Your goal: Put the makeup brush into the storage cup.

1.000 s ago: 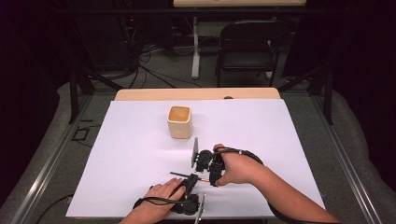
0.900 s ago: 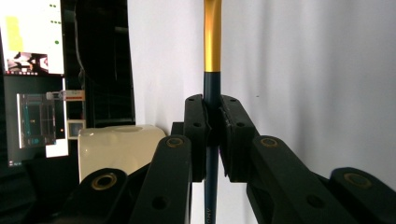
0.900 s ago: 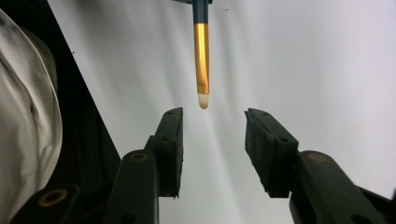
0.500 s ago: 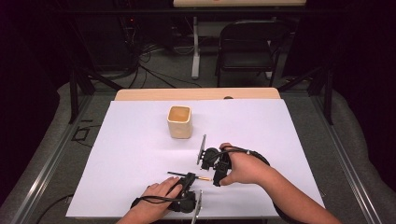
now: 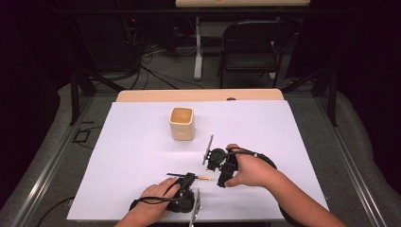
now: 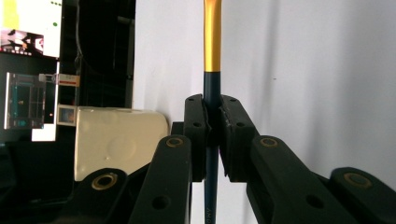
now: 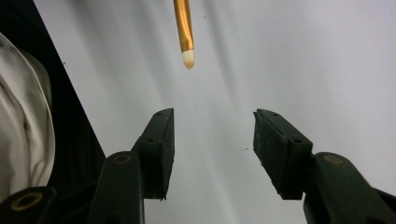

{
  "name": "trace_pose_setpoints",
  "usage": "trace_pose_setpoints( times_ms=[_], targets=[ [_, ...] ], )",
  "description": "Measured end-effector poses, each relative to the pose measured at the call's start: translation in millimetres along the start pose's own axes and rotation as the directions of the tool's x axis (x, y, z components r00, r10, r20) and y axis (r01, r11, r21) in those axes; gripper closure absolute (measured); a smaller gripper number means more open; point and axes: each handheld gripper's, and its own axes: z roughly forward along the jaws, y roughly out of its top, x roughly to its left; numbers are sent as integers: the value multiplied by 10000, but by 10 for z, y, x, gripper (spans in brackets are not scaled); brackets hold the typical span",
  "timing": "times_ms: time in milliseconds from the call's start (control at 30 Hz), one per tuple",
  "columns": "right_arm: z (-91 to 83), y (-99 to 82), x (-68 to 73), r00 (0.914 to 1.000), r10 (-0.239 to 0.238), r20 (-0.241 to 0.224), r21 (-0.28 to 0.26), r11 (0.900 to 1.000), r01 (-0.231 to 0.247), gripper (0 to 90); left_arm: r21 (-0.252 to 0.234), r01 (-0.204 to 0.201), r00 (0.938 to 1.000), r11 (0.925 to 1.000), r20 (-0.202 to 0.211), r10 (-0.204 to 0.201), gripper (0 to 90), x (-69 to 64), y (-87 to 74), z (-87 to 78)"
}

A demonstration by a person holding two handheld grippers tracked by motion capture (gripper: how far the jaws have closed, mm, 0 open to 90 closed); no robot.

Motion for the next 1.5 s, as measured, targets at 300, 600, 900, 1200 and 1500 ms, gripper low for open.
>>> trace_pose_setpoints(
  times_ms=[300,600,900,1200,1500],
  targets=[
    [-13,-64,-34,9999,132,106,-146,9998,-131,483,-136,436,9990,9990,-88,-437,824,61,-60,-3],
    [-40,-115,-65,9989,425,213,-418,9983,-416,485,-24,843,9964,9964,-71,-843,824,114,-116,-14],
    [-3,-165,-91,9979,601,246,-454,9972,-589,490,-67,1475,9890,9890,62,-1475,824,181,-157,-30],
    [19,-199,-100,9960,867,198,-766,9934,-850,496,-311,2322,9725,9722,247,-2315,824,265,-203,-60],
    [57,-218,-102,9946,1025,129,-868,9911,-1010,494,-529,3405,9395,9387,585,-3375,824,346,-280,-82]
  ],
)
